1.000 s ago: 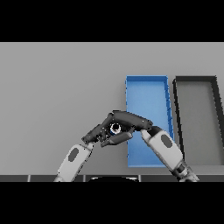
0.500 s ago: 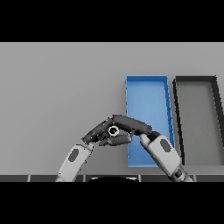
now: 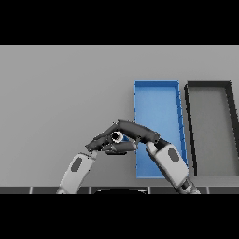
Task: Pick up the blue pipe and place it into the blue bin.
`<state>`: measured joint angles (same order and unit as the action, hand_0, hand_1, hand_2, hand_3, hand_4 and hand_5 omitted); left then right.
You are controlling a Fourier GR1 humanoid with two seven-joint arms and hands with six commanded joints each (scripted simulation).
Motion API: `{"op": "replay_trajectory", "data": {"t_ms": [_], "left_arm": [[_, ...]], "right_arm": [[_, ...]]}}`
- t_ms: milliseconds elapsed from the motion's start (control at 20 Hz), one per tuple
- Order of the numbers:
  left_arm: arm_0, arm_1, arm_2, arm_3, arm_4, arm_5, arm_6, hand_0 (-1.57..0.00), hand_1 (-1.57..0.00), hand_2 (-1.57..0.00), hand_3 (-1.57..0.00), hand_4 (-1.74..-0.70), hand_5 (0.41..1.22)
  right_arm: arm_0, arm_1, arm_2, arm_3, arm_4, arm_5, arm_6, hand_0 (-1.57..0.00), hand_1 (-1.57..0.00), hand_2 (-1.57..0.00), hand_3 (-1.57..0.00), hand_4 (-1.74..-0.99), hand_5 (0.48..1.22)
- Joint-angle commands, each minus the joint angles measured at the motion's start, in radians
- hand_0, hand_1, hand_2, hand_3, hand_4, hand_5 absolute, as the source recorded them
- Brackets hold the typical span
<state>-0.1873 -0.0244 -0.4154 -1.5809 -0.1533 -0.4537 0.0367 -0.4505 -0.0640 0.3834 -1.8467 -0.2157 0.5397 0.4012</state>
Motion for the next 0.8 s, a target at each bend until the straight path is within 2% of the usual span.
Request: {"op": "replay_trajectory", "data": {"t_ms": [0,50,100,200,400,450,500,600,650,700,750], "left_arm": [[0.000,0.004,0.006,-0.005,0.009,-0.003,0.021,-0.16,-0.15,-0.14,-0.11,-1.01,0.785],[-0.001,0.003,0.004,-0.005,0.000,0.007,0.010,-0.13,-0.12,-0.11,-0.09,-0.99,0.729],[0.001,-0.001,0.001,0.005,-0.004,0.012,-0.006,-0.10,-0.09,-0.09,-0.07,-0.98,0.682],[-0.001,-0.018,0.010,0.022,0.006,0.024,0.041,-0.06,-0.06,-0.06,-0.05,-0.97,0.607],[0.004,-0.012,0.016,0.019,0.013,0.028,0.064,-0.03,-0.02,-0.02,-0.02,-0.97,0.531],[0.010,-0.009,0.012,0.009,0.014,0.029,0.053,-0.02,-0.02,-0.02,-0.01,-0.97,0.519],[0.001,-0.014,0.008,0.020,0.003,0.039,0.062,-0.02,-0.01,-0.01,-0.01,-0.97,0.512],[0.008,-0.010,0.003,0.026,-0.001,0.043,0.064,-0.01,-0.01,-0.01,-0.01,-0.97,0.493],[0.017,-0.007,0.002,0.026,-0.001,0.042,0.063,-0.01,-0.01,-0.01,-0.01,-0.97,0.489],[0.009,-0.011,0.001,0.027,-0.004,0.046,0.072,-0.01,-0.01,-0.01,0.00,-0.97,0.485],[0.019,-0.005,-0.005,0.024,-0.008,0.043,0.061,0.00,0.00,0.00,0.00,-0.97,0.479]], "right_arm": [[0.007,-0.001,-0.012,-0.006,0.000,0.002,-0.017,-1.57,-1.57,-1.57,-1.57,-1.499,1.218],[0.007,0.002,-0.016,-0.008,0.013,0.006,-0.025,-1.57,-1.57,-1.57,-1.57,-1.499,1.219],[0.008,0.016,-0.007,-0.009,0.029,0.007,-0.006,-1.57,-1.57,-1.57,-1.57,-1.499,1.219],[0.001,0.022,-0.028,-0.010,0.019,0.016,0.002,-1.57,-1.57,-1.57,-1.57,-1.499,1.220],[0.000,0.060,-0.058,-0.017,-0.007,0.017,-0.011,-1.57,-1.57,-1.57,-1.57,-1.497,1.221],[-0.015,0.067,-0.073,-0.023,-0.036,0.012,0.015,-1.57,-1.57,-1.57,-1.57,-1.496,1.221],[-0.054,0.074,-0.098,-0.019,-0.075,0.002,0.077,-1.57,-1.57,-1.57,-1.57,-1.495,1.221],[-0.107,0.085,-0.149,-0.022,-0.162,-0.023,0.165,-1.57,-1.57,-1.57,-1.57,-1.494,1.221],[-0.131,0.092,-0.166,-0.033,-0.199,-0.053,0.190,-1.57,-1.57,-1.57,-1.57,-1.494,1.221],[-0.168,0.073,-0.182,-0.034,-0.243,-0.084,0.206,-1.57,-1.57,-1.57,-1.57,-1.494,1.221],[-0.218,0.029,-0.199,-0.023,-0.291,-0.130,0.207,-1.57,-1.57,-1.57,-1.57,-1.495,1.221]]}}
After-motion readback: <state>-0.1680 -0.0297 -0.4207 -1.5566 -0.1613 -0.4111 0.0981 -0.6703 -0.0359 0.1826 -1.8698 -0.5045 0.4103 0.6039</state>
